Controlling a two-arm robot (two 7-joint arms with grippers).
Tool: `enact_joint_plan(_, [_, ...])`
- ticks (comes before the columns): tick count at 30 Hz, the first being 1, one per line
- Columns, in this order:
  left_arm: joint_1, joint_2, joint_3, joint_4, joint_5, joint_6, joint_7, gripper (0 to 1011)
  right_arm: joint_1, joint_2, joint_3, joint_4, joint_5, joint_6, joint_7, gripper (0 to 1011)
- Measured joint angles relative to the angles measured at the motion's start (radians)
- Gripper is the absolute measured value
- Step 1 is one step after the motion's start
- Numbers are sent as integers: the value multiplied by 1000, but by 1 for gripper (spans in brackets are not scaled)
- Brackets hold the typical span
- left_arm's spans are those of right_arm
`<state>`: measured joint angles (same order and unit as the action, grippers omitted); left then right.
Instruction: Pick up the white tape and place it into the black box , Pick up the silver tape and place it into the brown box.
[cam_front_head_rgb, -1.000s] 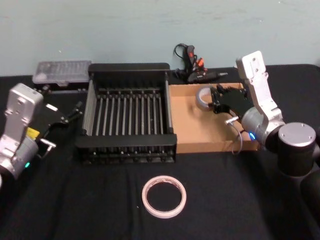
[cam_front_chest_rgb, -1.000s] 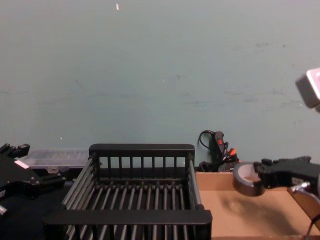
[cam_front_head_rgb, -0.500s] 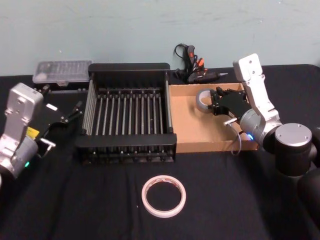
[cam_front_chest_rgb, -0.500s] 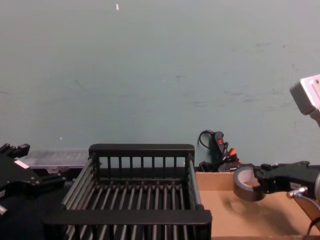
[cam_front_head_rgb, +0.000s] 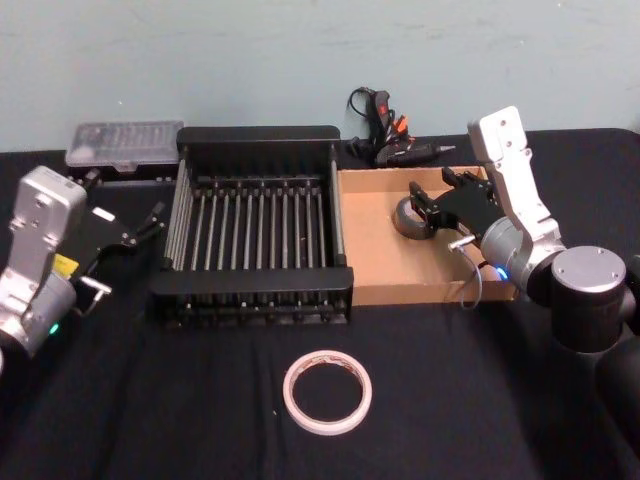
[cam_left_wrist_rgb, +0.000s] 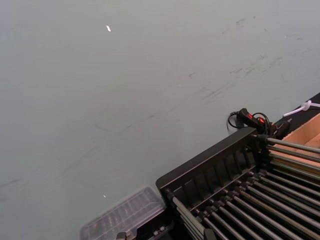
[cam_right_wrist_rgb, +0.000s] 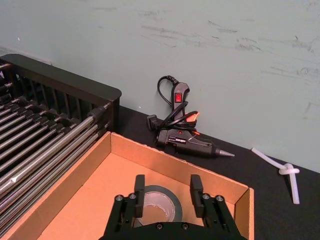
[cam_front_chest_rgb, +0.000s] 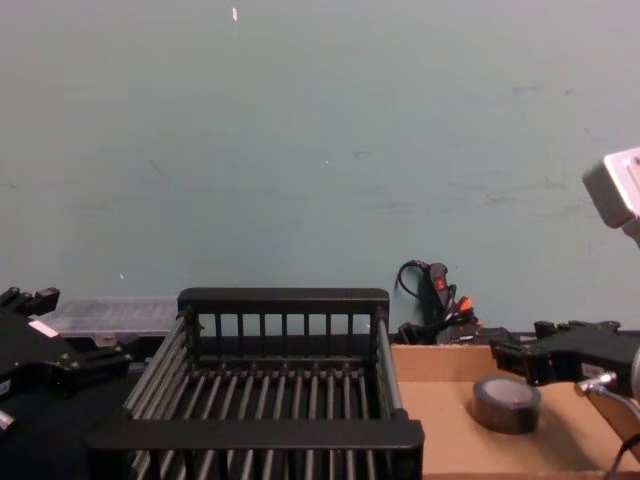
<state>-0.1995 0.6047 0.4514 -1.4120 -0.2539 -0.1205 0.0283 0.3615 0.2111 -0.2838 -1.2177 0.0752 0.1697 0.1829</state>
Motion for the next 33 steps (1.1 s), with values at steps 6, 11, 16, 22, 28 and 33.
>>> enact_joint_plan(6, [0,0,0,0,0,0,0,1001,-1,0,0,-1,1,0,1,737])
enact_joint_plan(11, [0,0,0,0,0,0,0,1001,-1,1,0,-2,1,1,1,868])
enact_joint_plan(16, [0,0,0,0,0,0,0,1001,-1,1,0,-2,1,1,1,982])
enact_joint_plan(22, [0,0,0,0,0,0,0,1001,-2,1,0,-3,2,1,1,1002])
enact_joint_plan(28, [0,0,0,0,0,0,0,1001,-3,1,1,-5,2,1,3,1002])
enact_joint_plan(33, [0,0,0,0,0,0,0,1001,-25,10,17,-46,2,4,22,1002])
